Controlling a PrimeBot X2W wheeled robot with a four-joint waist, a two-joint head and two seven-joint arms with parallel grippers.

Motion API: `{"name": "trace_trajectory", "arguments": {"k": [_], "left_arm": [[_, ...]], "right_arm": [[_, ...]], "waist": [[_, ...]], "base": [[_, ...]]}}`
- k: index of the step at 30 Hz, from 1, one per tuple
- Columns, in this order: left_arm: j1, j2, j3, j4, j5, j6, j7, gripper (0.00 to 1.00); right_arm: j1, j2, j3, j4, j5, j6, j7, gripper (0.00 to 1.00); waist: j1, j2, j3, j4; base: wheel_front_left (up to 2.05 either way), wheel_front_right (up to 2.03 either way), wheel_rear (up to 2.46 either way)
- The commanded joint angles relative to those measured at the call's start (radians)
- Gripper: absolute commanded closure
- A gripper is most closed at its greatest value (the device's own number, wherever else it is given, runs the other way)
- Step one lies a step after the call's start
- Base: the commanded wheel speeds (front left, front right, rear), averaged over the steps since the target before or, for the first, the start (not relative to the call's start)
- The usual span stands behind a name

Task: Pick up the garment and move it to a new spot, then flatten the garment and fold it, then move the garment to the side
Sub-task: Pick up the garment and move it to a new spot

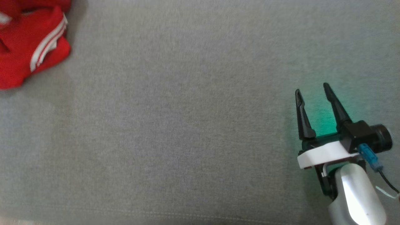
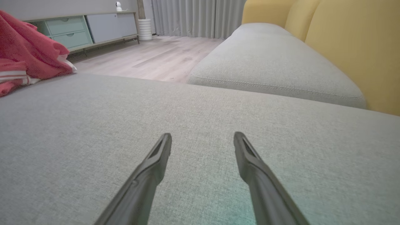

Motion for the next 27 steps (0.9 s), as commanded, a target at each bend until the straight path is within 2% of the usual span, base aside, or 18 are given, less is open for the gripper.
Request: {"name": "trace_trajectory", "arguments": {"k": [1, 7, 14, 16, 17, 22, 27], "left_arm": [[-0.066, 0.080, 0.006, -0.050, 0.017, -0.012, 0.012, 1.00], [-0.107, 0.044, -0.065, -0.100, 0.043, -0.056, 0.056, 1.00], [-0.129, -0.072, -0.154, -0.167, 0.010, -0.103, 0.087, 1.00], [-0.133, -0.110, -0.174, -0.191, -0.018, -0.109, 0.091, 1.00], [-0.133, -0.110, -0.174, -0.191, -0.018, -0.109, 0.091, 1.00], [-0.126, -0.202, -0.188, -0.253, -0.124, -0.114, 0.110, 1.00], [-0.045, -0.239, -0.188, -0.279, -0.197, -0.115, 0.120, 1.00]], "right_arm": [[-0.001, -0.003, 0.033, -0.009, 0.021, 0.008, -0.018, 0.00], [0.021, -0.003, 0.043, 0.070, 0.086, 0.008, -0.041, 0.00], [0.068, -0.003, 0.020, 0.120, 0.125, 0.008, -0.049, 0.00], [0.081, -0.003, 0.005, 0.122, 0.127, 0.008, -0.050, 0.00], [0.081, -0.003, 0.005, 0.122, 0.127, 0.008, -0.050, 0.00], [0.116, -0.003, -0.032, 0.108, 0.124, 0.008, -0.050, 0.00], [0.132, -0.003, -0.049, 0.091, 0.129, 0.008, -0.050, 0.00]], "waist": [[0.0001, 0.0000, -0.073, -0.028], [0.0001, 0.0000, -0.220, -0.101], [0.0001, 0.0000, -0.350, -0.206], [0.0001, 0.0000, -0.369, -0.236], [0.0001, 0.0000, -0.369, -0.236], [0.0001, 0.0000, -0.379, -0.294], [0.0001, 0.0000, -0.355, -0.325]], "base": [[0.00, 0.00, 0.00], [0.00, 0.00, 0.00], [0.00, 0.00, 0.00], [0.00, 0.00, 0.00], [0.00, 0.00, 0.00], [0.00, 0.00, 0.00], [0.00, 0.00, 0.00]]}}
